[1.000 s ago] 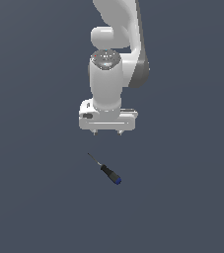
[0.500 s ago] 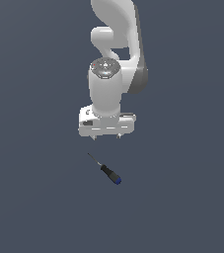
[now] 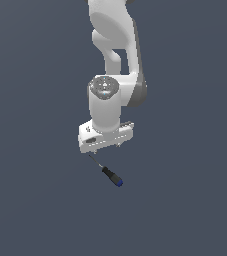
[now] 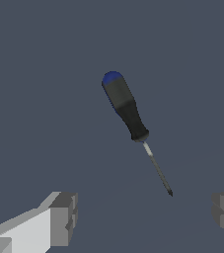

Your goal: Pick up the object and move it to a goal position.

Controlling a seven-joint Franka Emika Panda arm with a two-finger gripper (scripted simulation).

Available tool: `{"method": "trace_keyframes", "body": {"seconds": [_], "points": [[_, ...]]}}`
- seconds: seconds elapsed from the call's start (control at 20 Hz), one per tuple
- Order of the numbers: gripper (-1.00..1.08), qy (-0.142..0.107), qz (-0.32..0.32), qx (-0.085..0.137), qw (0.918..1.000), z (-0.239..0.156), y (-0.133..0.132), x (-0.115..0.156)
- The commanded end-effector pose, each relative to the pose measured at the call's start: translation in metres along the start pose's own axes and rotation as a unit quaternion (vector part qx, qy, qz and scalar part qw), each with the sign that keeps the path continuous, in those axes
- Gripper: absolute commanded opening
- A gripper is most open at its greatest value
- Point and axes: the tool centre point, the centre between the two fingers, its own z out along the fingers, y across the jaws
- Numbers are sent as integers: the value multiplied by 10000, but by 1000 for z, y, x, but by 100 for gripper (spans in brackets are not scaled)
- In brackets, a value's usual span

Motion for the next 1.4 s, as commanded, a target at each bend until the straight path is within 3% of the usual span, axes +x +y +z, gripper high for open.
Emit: {"method": "trace_keyframes", "body": {"seconds": [0.0, 0.7, 1.05, 1.35], "points": [[100, -8, -345, 5, 9994, 10, 4, 5], [100, -2, -1998, 77, 9798, 62, 22, 27], [100, 12, -2384, 102, 9711, 75, 26, 31], [100, 12, -2442, 107, 9697, 77, 27, 31]]}}
